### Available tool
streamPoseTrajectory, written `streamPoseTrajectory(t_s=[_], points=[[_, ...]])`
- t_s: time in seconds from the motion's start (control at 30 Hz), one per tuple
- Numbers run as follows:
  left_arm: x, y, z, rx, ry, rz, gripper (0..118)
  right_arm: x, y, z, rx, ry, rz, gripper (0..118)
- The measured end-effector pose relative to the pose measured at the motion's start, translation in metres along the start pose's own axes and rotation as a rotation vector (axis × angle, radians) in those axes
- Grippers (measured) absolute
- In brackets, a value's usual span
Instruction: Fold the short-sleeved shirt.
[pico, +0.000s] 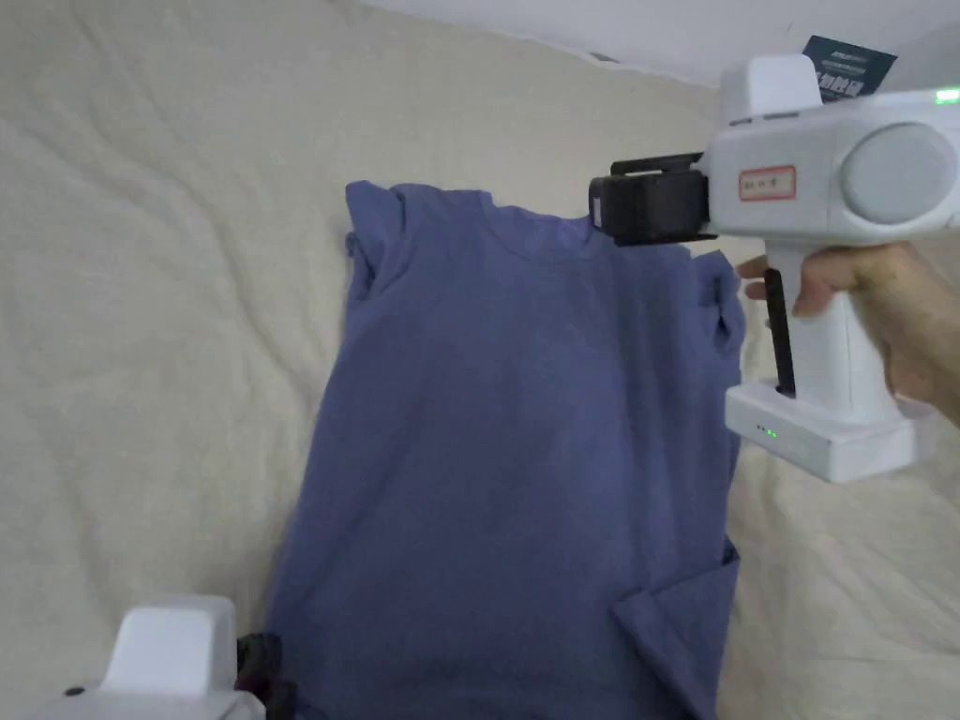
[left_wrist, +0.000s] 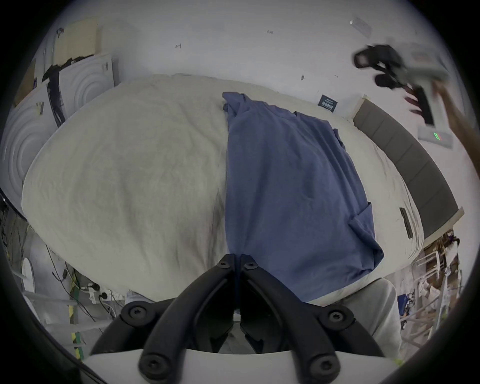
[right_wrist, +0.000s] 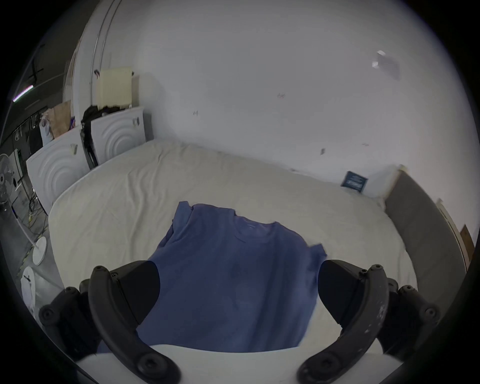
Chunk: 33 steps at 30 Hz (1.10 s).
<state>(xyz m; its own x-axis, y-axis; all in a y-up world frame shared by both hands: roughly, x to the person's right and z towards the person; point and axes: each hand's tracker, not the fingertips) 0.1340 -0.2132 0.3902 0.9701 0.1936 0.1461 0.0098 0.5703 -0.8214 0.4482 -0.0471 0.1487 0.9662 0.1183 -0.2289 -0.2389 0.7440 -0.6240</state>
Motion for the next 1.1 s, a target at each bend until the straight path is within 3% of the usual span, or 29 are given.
streamPoseTrajectory(t_s=[0.13,0.37,0.47,0.53,0.6,0.67,0.7,0.73,0.8,0.87,0.93,1.1], points=[[-0.006,0.003,-0.01,-0.035,-0.003,0.074,3,-0.001,0.056,-0.119,-0.215,0.093,0.024,118],[0.003,-0.001,-0.016,-0.051,0.064,0.072,3,-0.021,0.091,-0.288,-0.332,-0.003,0.069,118],[0.005,-0.001,-0.024,-0.097,0.067,0.102,3,-0.029,0.092,-0.338,-0.358,0.004,-0.013,117],[0.005,-0.001,-0.027,-0.128,0.067,0.121,3,-0.032,0.091,-0.361,-0.361,0.015,-0.078,111],[0.004,-0.003,-0.031,-0.148,0.065,0.14,3,-0.039,0.084,-0.366,-0.363,0.018,-0.098,109],[0.002,-0.005,-0.036,-0.171,0.062,0.157,3,-0.045,0.077,-0.378,-0.383,0.005,-0.1,91],[0.002,-0.006,-0.038,-0.18,0.061,0.166,3,-0.049,0.076,-0.385,-0.391,-0.001,-0.099,75],[0.001,-0.006,-0.039,-0.183,0.06,0.175,3,-0.051,0.071,-0.387,-0.396,-0.003,-0.102,48],[0.001,-0.006,-0.041,-0.19,0.06,0.19,3,-0.054,0.065,-0.388,-0.396,-0.023,-0.102,41],[0.002,-0.007,-0.04,-0.181,0.06,0.184,3,-0.052,0.07,-0.372,-0.379,-0.018,-0.071,5],[0.004,-0.01,-0.038,-0.173,0.068,0.158,3,-0.047,0.073,-0.356,-0.365,-0.001,-0.13,5],[0.006,-0.012,-0.026,-0.116,0.069,0.143,3,-0.031,0.102,-0.286,-0.327,-0.013,-0.173,5]])
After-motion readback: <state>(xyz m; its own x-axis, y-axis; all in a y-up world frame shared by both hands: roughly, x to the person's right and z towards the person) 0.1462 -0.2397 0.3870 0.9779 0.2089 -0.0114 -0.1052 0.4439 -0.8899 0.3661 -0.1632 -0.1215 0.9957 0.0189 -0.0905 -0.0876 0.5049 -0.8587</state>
